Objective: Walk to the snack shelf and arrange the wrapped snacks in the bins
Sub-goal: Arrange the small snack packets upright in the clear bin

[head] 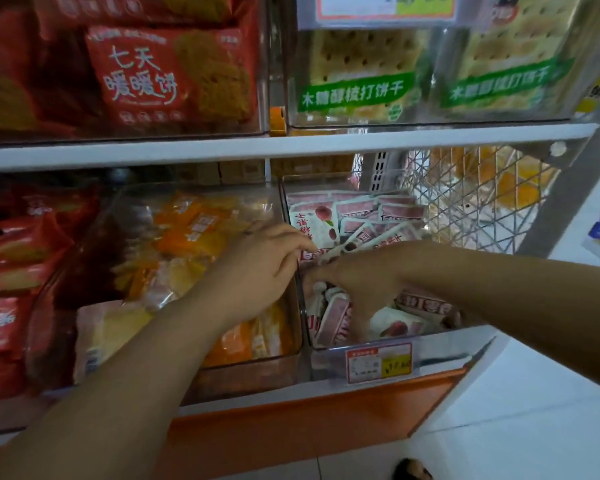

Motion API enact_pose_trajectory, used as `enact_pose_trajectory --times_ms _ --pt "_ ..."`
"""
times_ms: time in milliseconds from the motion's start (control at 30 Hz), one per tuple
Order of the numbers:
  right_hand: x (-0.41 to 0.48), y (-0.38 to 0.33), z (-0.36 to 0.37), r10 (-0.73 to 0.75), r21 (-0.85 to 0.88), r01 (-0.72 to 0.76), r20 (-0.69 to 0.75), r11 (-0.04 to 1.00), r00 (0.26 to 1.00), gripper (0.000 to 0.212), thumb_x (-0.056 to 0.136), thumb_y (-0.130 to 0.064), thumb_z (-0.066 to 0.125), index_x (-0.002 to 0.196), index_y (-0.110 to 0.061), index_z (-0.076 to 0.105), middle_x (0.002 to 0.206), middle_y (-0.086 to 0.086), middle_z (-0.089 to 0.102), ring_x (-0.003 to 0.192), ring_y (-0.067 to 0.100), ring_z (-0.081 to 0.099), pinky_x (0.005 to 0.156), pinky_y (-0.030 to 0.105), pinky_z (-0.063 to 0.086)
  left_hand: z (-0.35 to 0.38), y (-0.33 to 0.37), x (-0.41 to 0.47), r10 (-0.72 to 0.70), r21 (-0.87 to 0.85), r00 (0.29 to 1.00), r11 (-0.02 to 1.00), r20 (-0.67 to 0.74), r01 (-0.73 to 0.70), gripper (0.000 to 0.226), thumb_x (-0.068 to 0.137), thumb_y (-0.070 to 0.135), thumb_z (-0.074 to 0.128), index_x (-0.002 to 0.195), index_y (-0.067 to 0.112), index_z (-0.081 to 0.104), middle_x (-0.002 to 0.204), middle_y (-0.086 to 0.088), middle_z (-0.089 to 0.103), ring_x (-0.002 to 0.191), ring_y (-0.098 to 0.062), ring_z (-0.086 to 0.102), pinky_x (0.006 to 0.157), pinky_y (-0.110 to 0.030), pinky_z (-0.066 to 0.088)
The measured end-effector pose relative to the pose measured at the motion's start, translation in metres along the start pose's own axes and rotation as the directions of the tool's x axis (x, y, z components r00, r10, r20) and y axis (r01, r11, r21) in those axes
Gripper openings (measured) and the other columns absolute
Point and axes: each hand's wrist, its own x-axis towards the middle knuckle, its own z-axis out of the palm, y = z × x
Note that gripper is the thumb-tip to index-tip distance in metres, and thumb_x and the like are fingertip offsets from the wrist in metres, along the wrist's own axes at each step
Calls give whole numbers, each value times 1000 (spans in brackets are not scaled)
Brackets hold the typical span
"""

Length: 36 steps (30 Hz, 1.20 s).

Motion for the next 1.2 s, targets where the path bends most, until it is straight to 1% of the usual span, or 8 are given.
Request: enact_pose_trajectory --times_ms 167,433,533,633,833,900,1033,1200 --pt "-12 15 5 2 106 35 -327 994 945 48 67 -25 81 108 -21 58 105 -12 54 97 11 52 82 29 44 0 0 -1 -1 1 1000 1000 4 1 32 98 18 39 118 29 61 126 10 54 122 -12 41 102 -34 35" --pt "-29 37 -9 292 359 -35 -695 933 657 22 74 -21 76 90 -22 63 91 -4 59 92 16 59 78 30 48 -3 2 -5 -12 -30 999 999 31 12 32 99 19 36 119 27 60 128 13 52 117 -7 46 100 -31 38" --pt "-30 45 -13 358 397 -56 -745 916 562 22 74 -20 76 93 -18 65 71 -12 52 66 3 51 59 15 40 -3 3 -6 -13 -20 999 1000 44 14 32 100 19 36 120 28 60 130 14 50 120 -6 45 102 -30 36" --pt "-27 47 -13 374 401 -73 -751 913 544 24 74 -22 77 95 -20 65 65 -16 46 61 4 47 53 16 35 -3 4 -5 -13 -19 999 1000 40 13 32 100 19 36 119 28 60 129 13 50 120 -6 45 102 -29 36" --pt "-29 38 -12 337 365 -72 -743 928 578 34 77 -19 74 110 -17 63 101 8 63 95 24 60 80 32 48 -3 5 -4 -1 27 1000 1000 16 0 33 99 19 36 120 28 60 129 13 52 123 -9 41 105 -32 32" --pt "-43 35 -12 315 369 -40 -727 929 611 41 78 -21 74 117 -19 60 102 2 64 96 20 61 84 30 48 -5 6 -4 24 51 1000 998 -16 -23 32 98 18 39 119 29 60 128 12 53 124 -12 38 105 -32 30" --pt "-97 30 4 387 433 -52 -740 900 551 42 81 -26 69 121 -21 59 104 -9 62 95 10 60 87 22 47 -8 21 1 76 29 995 997 -66 -75 29 95 18 46 118 29 61 126 14 51 123 -8 36 101 -26 25" --pt "-145 25 51 511 515 -167 -654 841 557 27 85 -25 65 112 -25 65 98 -14 66 90 2 62 84 23 49 2 59 30 188 -21 981 982 44 -187 30 96 21 45 121 30 59 128 12 51 125 -10 38 109 -31 26"
